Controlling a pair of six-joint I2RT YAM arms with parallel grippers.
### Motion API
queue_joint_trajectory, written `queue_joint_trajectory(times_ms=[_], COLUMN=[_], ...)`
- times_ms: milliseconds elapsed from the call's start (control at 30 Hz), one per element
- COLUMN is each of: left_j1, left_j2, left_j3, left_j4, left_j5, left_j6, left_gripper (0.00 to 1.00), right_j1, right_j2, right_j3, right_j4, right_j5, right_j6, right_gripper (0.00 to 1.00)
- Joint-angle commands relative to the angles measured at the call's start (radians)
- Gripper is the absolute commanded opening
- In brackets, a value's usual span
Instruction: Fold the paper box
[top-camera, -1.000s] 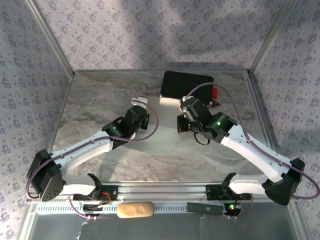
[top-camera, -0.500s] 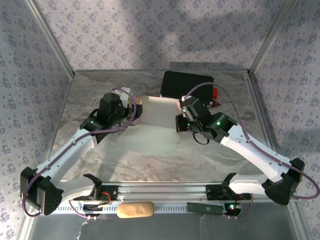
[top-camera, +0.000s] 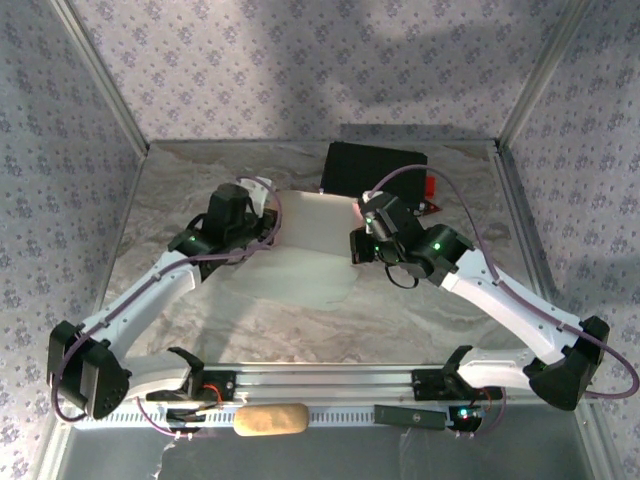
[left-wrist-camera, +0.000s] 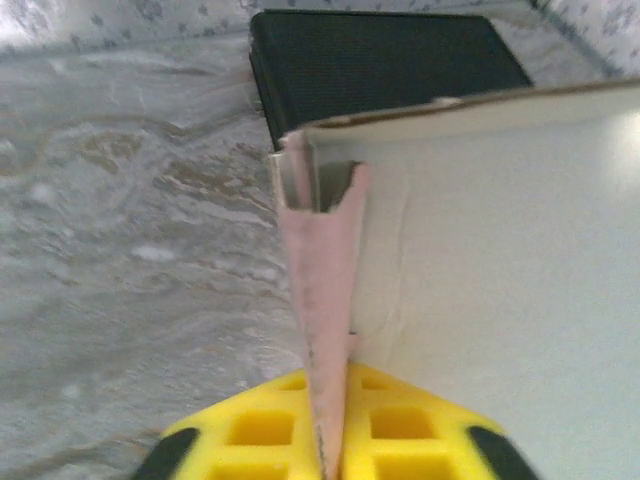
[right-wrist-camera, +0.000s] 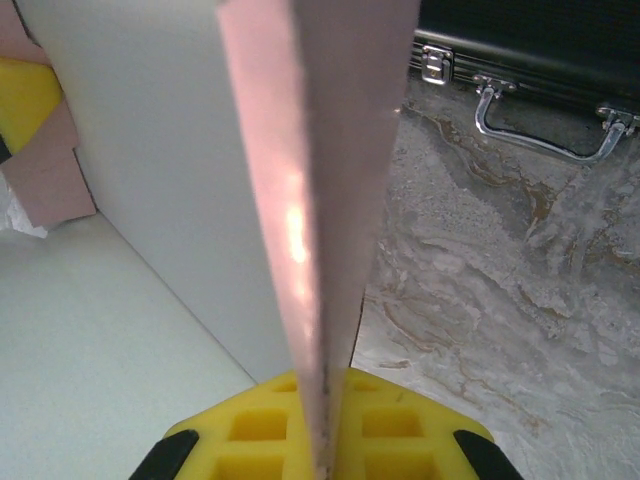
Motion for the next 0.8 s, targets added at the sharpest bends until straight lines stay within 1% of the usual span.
queue_joint_trajectory(times_ms=[0, 100, 133, 167, 267, 333, 367, 433, 500, 567, 600, 633, 767], left_j1=[-0.066, -0.166, -0.199, -0.221, -0.262, -0.281, -0.287, -0.291, -0.293, -0.295, -0.296, -0.296, -0.293], left_j2=[0.02, 0.07, 0.091, 0.106, 0.139, 0.148, 0.148, 0.137, 0.117, 0.085, 0.062, 0.036, -0.047], left_j3=[0.047, 0.086, 0.102, 0.112, 0.136, 0.149, 0.157, 0.172, 0.19, 0.216, 0.226, 0.234, 0.266], left_j4=[-0.004, -0.041, -0.058, -0.068, -0.096, -0.108, -0.114, -0.129, -0.159, -0.209, -0.23, -0.25, -0.336], left_j5=[-0.2, -0.447, -0.546, -0.615, -0.719, -0.736, -0.734, -0.702, -0.675, -0.695, -0.698, -0.693, -0.648], left_j6=[0.034, 0.046, 0.037, 0.026, -0.016, -0.029, -0.034, -0.041, -0.048, -0.084, -0.102, -0.123, -0.226], left_gripper=[0.0, 0.0, 0.0, 0.0, 0.0, 0.0, 0.05, 0.31, 0.47, 0.59, 0.63, 0.65, 0.66], right_j1=[-0.001, 0.001, 0.003, 0.005, 0.007, 0.006, 0.005, -0.003, -0.01, -0.018, -0.021, -0.023, -0.029], right_j2=[-0.002, 0.008, 0.011, 0.015, 0.022, 0.021, 0.021, 0.018, 0.013, 0.004, 0.001, -0.001, 0.001], right_j3=[0.026, 0.024, 0.023, 0.021, 0.014, 0.008, 0.005, -0.002, -0.009, -0.021, -0.026, -0.031, -0.038], right_j4=[0.012, 0.013, 0.015, 0.015, 0.012, 0.008, 0.008, 0.006, 0.006, 0.014, 0.02, 0.023, 0.043], right_j5=[-0.006, 0.004, 0.007, 0.014, 0.036, 0.044, 0.047, 0.053, 0.054, 0.055, 0.055, 0.056, 0.053], right_j6=[0.01, 0.022, 0.027, 0.032, 0.053, 0.067, 0.07, 0.078, 0.083, 0.085, 0.085, 0.085, 0.096], right_gripper=[0.0, 0.0, 0.0, 0.0, 0.0, 0.0, 0.0, 0.0, 0.0, 0.0, 0.0, 0.0, 0.0])
